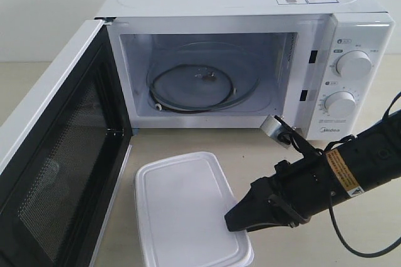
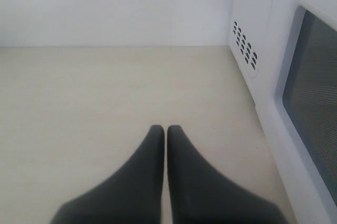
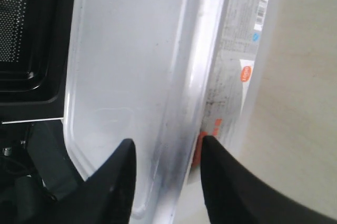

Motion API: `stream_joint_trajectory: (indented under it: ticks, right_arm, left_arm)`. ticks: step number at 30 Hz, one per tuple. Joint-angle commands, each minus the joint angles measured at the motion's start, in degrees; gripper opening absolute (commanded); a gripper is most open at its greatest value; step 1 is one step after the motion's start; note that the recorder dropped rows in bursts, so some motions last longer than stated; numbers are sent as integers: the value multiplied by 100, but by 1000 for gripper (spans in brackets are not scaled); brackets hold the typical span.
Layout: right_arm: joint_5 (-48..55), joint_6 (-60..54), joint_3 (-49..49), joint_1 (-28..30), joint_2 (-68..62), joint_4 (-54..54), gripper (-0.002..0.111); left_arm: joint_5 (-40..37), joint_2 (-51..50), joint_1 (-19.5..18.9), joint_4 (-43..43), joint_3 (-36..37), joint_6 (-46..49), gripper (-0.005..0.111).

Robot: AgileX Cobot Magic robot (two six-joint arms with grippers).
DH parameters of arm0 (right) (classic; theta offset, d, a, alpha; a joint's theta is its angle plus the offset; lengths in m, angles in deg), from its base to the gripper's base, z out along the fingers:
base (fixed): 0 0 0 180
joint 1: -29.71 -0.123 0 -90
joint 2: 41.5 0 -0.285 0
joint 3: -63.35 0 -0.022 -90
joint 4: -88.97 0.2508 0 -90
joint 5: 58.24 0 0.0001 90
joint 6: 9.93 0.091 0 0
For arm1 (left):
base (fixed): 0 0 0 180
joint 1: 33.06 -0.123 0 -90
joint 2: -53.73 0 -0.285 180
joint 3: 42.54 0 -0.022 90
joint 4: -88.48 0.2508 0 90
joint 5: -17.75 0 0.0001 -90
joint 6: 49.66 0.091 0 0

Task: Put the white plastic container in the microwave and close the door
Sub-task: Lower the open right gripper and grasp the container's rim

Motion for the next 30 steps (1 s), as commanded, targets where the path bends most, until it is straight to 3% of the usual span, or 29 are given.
stream_joint_trajectory:
  ticks: [1, 30]
  right_arm:
    - [-69, 7, -4, -10, -6, 15, 39]
    - [-223, 448, -4, -10, -6, 15, 39]
  left_arm:
    - [-3, 17, -15, -15, 19, 26, 4]
    - [-3, 17, -15, -15, 19, 26, 4]
